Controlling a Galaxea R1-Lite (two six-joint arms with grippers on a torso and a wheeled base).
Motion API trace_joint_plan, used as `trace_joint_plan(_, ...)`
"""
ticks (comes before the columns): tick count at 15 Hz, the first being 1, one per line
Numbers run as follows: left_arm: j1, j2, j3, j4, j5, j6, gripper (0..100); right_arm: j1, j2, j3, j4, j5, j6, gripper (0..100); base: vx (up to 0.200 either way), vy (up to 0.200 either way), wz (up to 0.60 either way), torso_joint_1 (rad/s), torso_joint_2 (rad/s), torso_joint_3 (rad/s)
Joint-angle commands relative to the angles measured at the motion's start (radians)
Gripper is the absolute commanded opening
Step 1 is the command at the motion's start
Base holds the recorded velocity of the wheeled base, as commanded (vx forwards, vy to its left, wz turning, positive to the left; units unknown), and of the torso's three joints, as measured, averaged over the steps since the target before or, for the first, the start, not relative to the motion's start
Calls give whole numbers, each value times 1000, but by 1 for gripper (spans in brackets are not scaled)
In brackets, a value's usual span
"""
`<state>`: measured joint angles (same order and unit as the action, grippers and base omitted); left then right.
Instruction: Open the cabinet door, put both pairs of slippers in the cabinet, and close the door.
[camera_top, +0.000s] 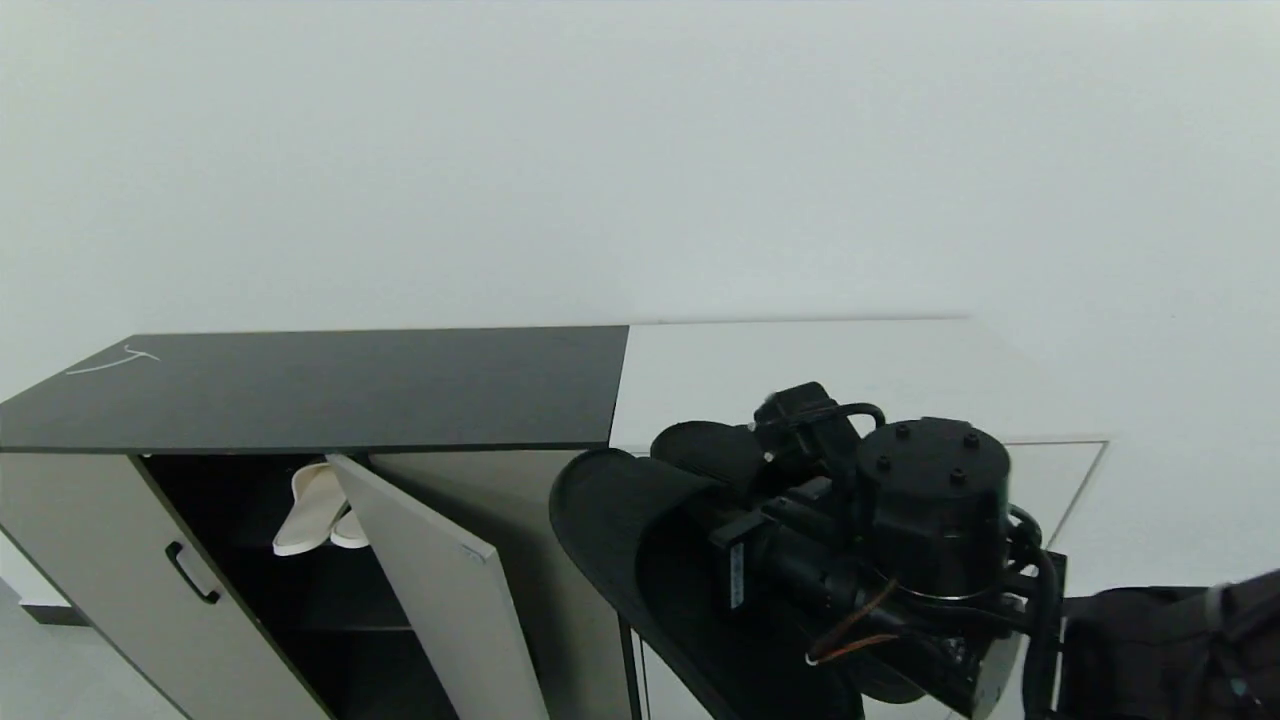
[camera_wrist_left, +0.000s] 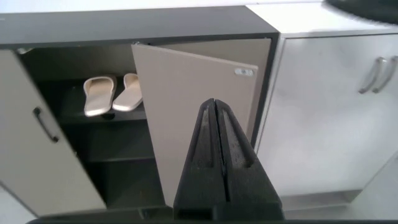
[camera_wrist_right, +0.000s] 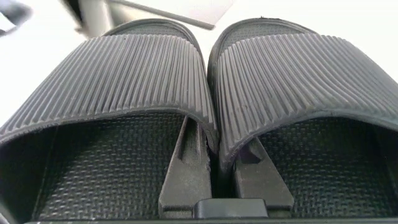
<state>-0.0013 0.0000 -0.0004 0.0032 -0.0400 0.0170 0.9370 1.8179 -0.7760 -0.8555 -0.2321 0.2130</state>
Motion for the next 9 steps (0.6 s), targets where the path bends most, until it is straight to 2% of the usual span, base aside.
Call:
trace_joint_plan(1,1,2,0,0,0,0,0,22,-74,84,-45,5,-3,0,-200,0,0,-2,2,7)
trace_joint_plan(4,0,2,0,0,0,0,0,22,-84,96,-50,5,-1,0,0,0,0,0,0,0)
trace_joint_plan(6,1,2,0,0,-1,0,0,22,-103,121,-51,40,-1,0,0,200,0,-7,-2,9)
trace_joint_plan(9,0,2,-1,0,-1,0,0,22,-103,116,-63,37,0,0,0,200,0,7,2,-1)
